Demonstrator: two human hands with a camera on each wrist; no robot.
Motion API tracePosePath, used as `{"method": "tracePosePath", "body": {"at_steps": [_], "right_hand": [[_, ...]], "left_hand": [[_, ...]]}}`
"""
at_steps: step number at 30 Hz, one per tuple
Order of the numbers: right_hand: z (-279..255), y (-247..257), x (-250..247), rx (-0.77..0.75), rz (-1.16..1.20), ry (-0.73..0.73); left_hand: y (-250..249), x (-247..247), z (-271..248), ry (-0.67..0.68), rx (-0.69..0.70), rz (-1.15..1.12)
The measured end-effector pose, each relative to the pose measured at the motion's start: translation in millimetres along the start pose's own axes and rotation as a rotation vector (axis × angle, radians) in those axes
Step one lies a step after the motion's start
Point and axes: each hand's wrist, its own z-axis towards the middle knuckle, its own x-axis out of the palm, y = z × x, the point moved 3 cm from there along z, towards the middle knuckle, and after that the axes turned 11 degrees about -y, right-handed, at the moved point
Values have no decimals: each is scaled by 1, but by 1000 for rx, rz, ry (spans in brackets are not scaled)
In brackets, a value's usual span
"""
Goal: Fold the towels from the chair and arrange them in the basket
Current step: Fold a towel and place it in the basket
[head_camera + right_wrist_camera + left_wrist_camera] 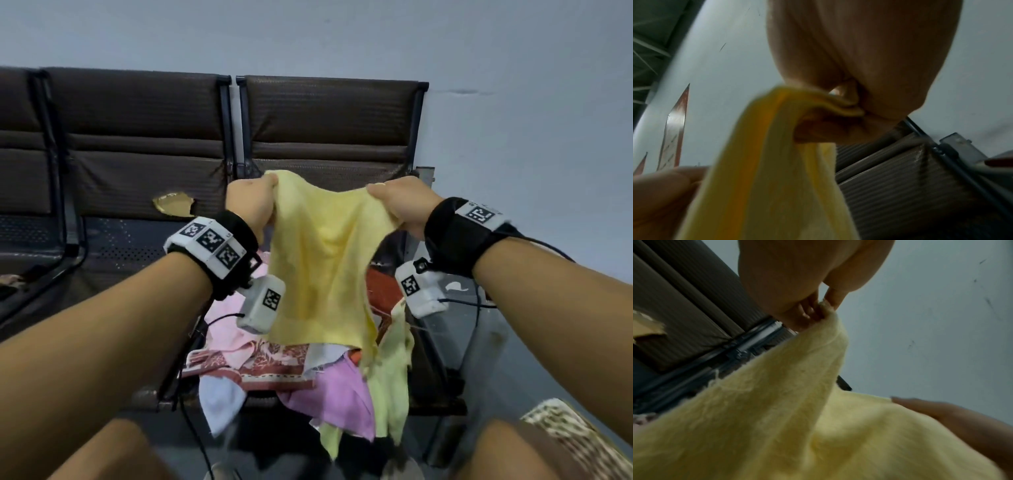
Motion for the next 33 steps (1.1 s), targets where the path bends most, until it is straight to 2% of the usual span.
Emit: {"method": "tracePosePath", "body": {"at_steps": [3, 5, 8, 11, 13, 15, 16, 17, 20, 22, 23, 25, 27, 28, 30, 33], "right_hand": [[-7, 4, 20, 40, 74, 88], [-15, 7, 30, 91, 220, 153], [-25, 7, 34, 140, 303, 187], [-29, 3, 31, 99, 216, 221], [-31, 3, 29, 55, 166, 254], [-36, 5, 28, 5, 160, 296], [-39, 7, 27, 1, 169, 321], [-41, 8, 27, 1, 181, 343], [-37, 9, 25, -3, 184, 376], [-29, 6, 17, -3, 166, 372], [-24, 4, 13, -2, 125, 379], [-8, -3, 4, -67, -126, 354], [8, -6, -1, -189, -416, 249], [17, -6, -3, -225, -483, 175], [34, -3, -8, -255, -465, 0], [52, 6, -13, -307, -272, -226]], "left_hand": [[7, 22, -36, 209, 65, -13], [9, 30, -57, 342, 149, 22], [11, 35, -73, 474, 221, 110], [12, 30, -71, 509, 102, 94], [14, 24, -62, 428, 28, 67], [21, 19, -49, 316, 21, 126], [25, 18, -45, 316, -8, 160], [28, 19, -43, 387, -49, 165], [31, 20, -41, 733, -192, 31], [30, 18, -34, 796, -246, -11], [30, 20, -28, 761, -215, 11], [28, 27, -14, 615, -89, 73], [20, 39, -4, 509, 78, 141], [16, 45, 1, 459, 163, 182], [4, 54, 12, 356, 294, 234], [-17, 64, 25, 284, 364, 168]]}}
